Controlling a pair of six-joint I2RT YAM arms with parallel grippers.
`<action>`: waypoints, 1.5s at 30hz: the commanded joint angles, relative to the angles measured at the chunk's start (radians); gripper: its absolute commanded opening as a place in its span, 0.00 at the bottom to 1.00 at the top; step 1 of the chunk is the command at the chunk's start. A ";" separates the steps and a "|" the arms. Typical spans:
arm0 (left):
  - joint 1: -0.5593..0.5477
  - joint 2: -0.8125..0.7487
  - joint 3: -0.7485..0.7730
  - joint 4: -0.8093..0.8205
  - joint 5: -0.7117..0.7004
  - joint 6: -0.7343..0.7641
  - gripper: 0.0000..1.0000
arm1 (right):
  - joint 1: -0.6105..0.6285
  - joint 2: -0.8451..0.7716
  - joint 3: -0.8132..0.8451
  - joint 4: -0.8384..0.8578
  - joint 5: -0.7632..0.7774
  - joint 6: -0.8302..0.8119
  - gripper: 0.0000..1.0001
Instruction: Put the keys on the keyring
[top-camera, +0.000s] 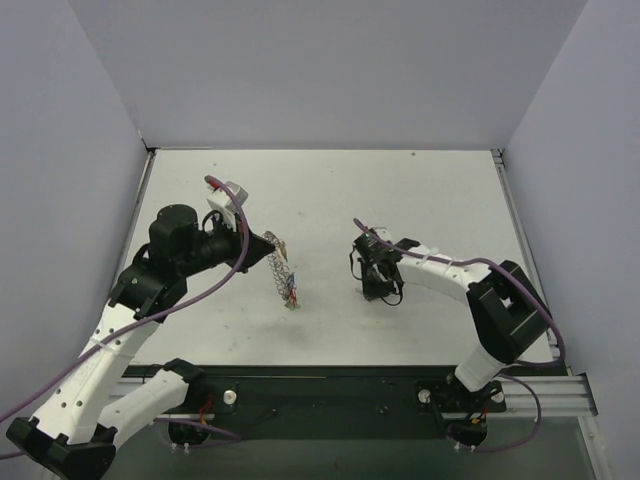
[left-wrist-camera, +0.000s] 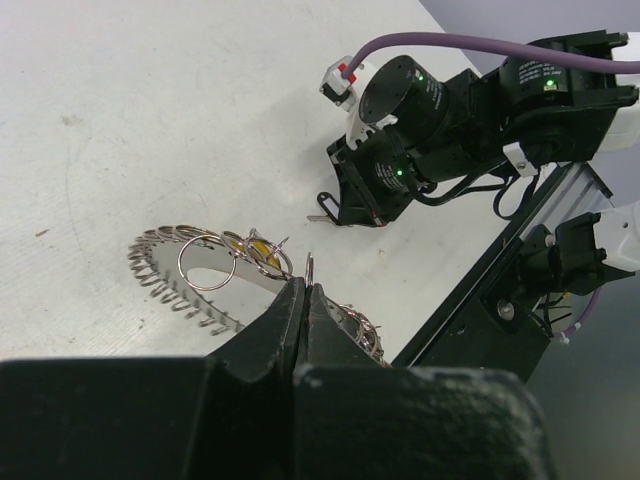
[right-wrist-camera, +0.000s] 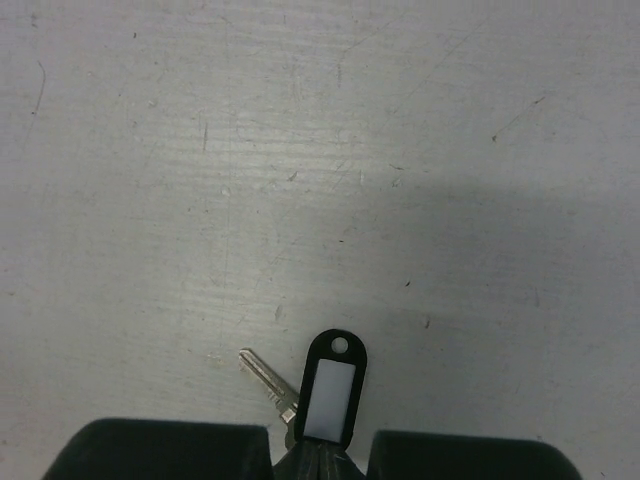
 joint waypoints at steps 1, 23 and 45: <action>0.004 -0.028 0.027 0.032 -0.006 0.015 0.00 | -0.015 -0.105 0.005 -0.026 -0.005 -0.026 0.00; -0.006 -0.156 -0.169 0.288 0.268 0.035 0.00 | -0.077 -0.659 -0.033 0.153 -0.556 -0.299 0.00; -0.318 -0.083 -0.153 0.274 0.071 0.290 0.00 | 0.084 -0.805 -0.006 0.238 -0.625 -0.305 0.00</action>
